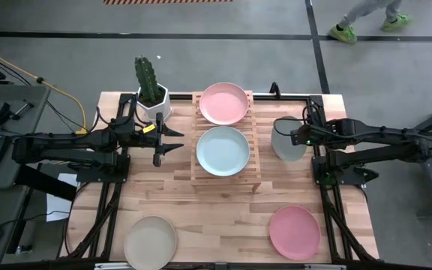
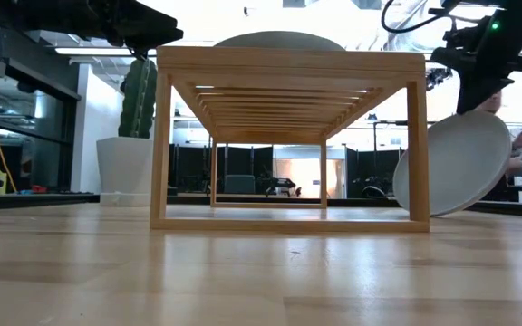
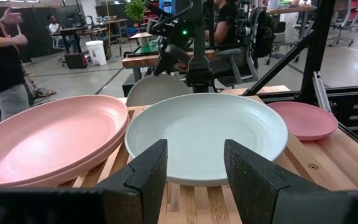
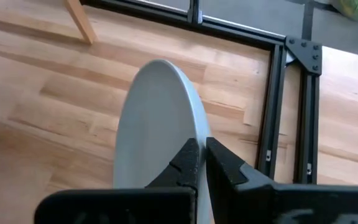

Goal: Place and stack plates onto a shelf
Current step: Stack the blue plate on top of the blue plate on the shelf

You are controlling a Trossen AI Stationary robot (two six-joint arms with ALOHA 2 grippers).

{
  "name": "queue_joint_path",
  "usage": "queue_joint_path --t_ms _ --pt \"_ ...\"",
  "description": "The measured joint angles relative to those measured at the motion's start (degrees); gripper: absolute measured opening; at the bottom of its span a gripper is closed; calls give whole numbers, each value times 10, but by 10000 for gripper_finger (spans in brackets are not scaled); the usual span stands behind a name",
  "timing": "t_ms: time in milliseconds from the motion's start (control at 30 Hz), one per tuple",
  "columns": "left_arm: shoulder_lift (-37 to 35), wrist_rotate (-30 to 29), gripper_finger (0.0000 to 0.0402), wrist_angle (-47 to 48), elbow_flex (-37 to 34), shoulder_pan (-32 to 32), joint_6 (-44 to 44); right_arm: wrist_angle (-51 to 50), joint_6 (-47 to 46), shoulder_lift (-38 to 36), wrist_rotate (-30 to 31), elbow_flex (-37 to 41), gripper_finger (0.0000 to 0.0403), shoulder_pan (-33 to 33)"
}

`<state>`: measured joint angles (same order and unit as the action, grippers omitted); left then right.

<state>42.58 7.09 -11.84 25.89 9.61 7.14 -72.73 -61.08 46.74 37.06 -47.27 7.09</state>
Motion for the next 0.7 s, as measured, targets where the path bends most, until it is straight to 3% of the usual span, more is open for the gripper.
queue_joint_path --t_ms 233,467,700 --pt "0 0 149 0 0 0 0 -2 0 -13 26 0 0 0" --pt "0 0 149 0 0 0 0 4 0 -70 61 0 0 0" --pt "0 0 149 0 0 0 0 10 -9 -109 41 0 0 0"
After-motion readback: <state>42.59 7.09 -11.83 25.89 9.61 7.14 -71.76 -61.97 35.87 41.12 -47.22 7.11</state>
